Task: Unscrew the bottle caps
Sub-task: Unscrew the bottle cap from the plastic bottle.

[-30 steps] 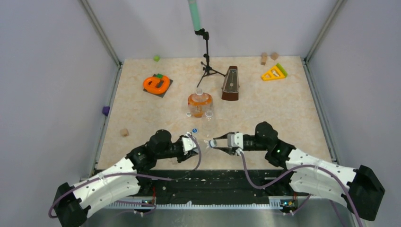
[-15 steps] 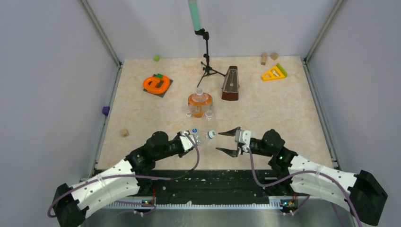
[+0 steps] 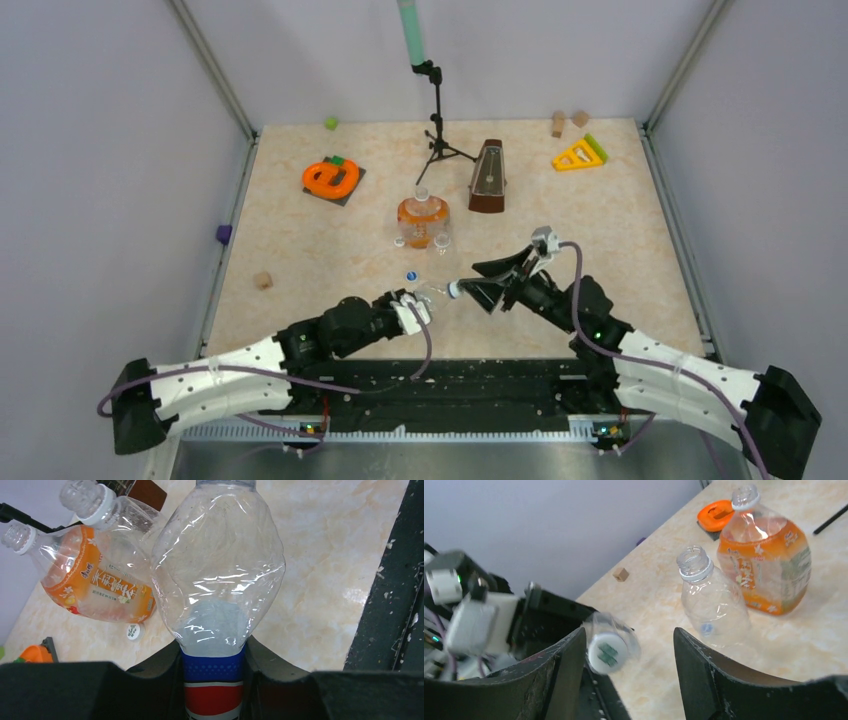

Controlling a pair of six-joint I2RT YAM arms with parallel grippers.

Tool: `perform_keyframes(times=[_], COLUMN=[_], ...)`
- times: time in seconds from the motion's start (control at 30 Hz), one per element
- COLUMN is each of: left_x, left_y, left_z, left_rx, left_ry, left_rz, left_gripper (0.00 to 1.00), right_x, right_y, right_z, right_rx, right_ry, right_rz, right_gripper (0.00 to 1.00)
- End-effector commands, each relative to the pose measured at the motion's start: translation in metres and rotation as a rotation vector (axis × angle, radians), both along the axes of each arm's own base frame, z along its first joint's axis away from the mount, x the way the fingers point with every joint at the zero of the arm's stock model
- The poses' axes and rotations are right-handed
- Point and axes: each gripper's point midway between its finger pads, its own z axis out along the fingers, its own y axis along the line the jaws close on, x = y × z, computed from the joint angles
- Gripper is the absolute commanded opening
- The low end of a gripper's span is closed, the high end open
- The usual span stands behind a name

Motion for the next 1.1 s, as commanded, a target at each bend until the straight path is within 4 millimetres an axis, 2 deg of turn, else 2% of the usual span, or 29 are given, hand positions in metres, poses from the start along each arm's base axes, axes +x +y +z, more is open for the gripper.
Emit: perform_keyframes(times=[0.0,0.2,0.37,0.67,0.73,0.77,1.07], left_x=[0.015,0.017,0.015,0.014,0.014,0.014,0.013], left_y=[0.002,0.0,-0.002,0.0,-0.001,-0.001,0.0], left_z=[0.021,0.021,0.022,0.021,0.019,0.019,0.017], left_rx=[0.027,0.06,0.075,0.094,0.099,0.099,0.101], left_ry=[-0.113,-0.154,-0.168,-0.176,-0.172,-0.171,-0.165], left_rz=[0.115,0.144,0.137,0.135,0.128,0.131,0.13], left_gripper=[0.0,0.0,0.0,0.0,0.0,0.0,0.0], right_x=[0.004,-0.002,0.005,0.003,0.0,-0.001,-0.012], right_y=[0.009,0.019,0.021,0.03,0.031,0.032,0.035], right_z=[0.025,0.019,-0.001,-0.006,-0.004,-0.003,-0.003], right_rx=[0.171,0.203,0.143,0.122,0.132,0.135,0.111], right_ry=[0.312,0.453,0.515,0.531,0.524,0.526,0.529], right_rz=[-0.01,0.039,-0.009,0.028,0.049,0.056,0.118], right_gripper=[0.63,0.63,0.62,0.47,0.35,0.34,0.41])
